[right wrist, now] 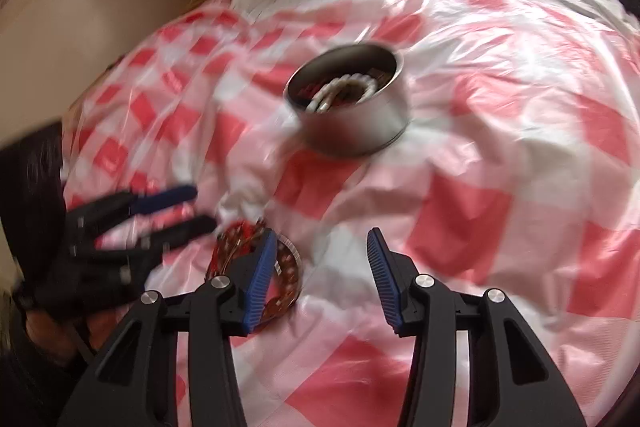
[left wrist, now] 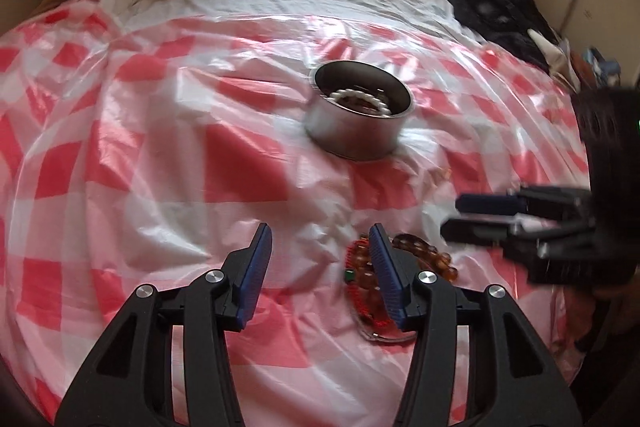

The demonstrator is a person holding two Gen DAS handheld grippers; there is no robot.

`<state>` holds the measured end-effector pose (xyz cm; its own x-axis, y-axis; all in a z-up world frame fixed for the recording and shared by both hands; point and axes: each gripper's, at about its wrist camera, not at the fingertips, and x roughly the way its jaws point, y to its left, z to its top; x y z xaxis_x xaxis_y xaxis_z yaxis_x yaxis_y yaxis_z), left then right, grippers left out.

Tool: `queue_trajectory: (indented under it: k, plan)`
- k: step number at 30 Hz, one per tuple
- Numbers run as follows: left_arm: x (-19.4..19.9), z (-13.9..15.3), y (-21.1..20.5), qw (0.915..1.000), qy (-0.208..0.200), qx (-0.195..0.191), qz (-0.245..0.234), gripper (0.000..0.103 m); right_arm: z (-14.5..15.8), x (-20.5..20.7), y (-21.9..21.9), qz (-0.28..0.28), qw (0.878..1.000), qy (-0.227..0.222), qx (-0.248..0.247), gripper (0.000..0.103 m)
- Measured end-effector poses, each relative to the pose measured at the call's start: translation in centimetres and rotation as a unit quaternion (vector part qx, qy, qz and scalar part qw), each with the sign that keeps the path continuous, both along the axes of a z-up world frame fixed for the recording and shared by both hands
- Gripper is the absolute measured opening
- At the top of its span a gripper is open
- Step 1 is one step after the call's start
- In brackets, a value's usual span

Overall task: Organize jewelry
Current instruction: 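Open both tools over the silver tin to drop the bracelets, then move both open tools toward the red string bracelet and silver bangle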

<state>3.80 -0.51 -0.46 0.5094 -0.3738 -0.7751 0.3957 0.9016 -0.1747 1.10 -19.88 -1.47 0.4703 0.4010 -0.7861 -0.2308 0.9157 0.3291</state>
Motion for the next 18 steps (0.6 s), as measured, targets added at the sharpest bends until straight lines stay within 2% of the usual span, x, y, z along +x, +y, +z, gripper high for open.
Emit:
queue_trajectory:
  k: [3, 10, 12, 13, 14, 15, 18]
  plan:
    - [0.7, -0.2, 1.1, 0.9996, 0.011, -0.014, 0.022, 0.049, -0.2, -0.1, 1.5, 0.016, 0.999, -0.019, -0.043, 0.044]
    - [0.7, -0.1, 1.3, 0.9994, 0.009, -0.017, 0.03, 0.052, -1.0, 0.1, 5.3, 0.057, 0.988, -0.055, -0.136, 0.042]
    - [0.9, -0.1, 1.5, 0.9993, 0.011, -0.017, 0.032, 0.053, -1.2, 0.3, 5.6, 0.059, 0.986, -0.063, -0.139, 0.039]
    - [0.8, -0.1, 1.5, 0.9993, 0.011, -0.017, 0.032, 0.053, -1.2, 0.5, 5.5, 0.054, 0.987, -0.063, -0.134, 0.037]
    - [0.9, -0.2, 1.5, 0.9992, 0.011, -0.017, 0.033, 0.053, -1.2, 0.7, 5.1, 0.042, 0.989, -0.062, -0.13, 0.027]
    - [0.9, -0.2, 1.6, 0.9992, 0.011, -0.017, 0.034, 0.053, -1.3, 1.0, 4.5, 0.027, 0.99, -0.056, -0.124, 0.023]
    - [1.0, -0.2, 1.8, 0.999, 0.012, -0.016, 0.038, 0.053, -1.3, 1.8, 2.4, -0.019, 0.99, -0.046, -0.132, 0.018]
